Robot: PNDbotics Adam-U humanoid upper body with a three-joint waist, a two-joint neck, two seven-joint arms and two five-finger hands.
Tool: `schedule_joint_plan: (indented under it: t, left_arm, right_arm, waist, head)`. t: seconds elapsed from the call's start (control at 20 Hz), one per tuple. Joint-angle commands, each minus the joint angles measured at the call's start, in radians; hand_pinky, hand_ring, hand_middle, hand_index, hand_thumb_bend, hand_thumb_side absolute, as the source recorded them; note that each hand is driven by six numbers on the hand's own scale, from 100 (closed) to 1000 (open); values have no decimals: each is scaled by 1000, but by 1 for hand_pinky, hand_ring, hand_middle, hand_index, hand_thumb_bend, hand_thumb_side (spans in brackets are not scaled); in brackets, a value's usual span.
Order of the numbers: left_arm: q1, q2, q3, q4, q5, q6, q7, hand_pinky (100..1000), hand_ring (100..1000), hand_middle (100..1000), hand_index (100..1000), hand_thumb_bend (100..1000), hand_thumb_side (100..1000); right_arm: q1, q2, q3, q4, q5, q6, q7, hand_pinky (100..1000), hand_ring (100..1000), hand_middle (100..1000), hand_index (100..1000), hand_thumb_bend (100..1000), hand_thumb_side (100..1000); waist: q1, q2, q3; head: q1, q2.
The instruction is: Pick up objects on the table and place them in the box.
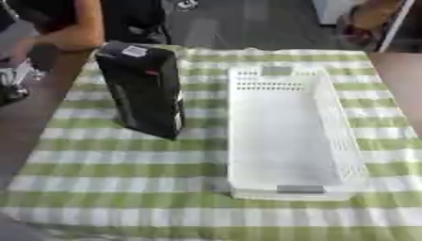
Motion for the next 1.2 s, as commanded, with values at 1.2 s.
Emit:
schedule_joint_plan:
  t: [1.2]
  left_arm:
    - [-26,531,-176,74,-225,19,-278,779,846,939,988,1000,623]
  right_arm:
    - [-2,-30,-2,-11,-4,-3,13,781,823,804,806,139,633]
  waist:
    - [19,-12,-21]
  head:
    - [5,0]
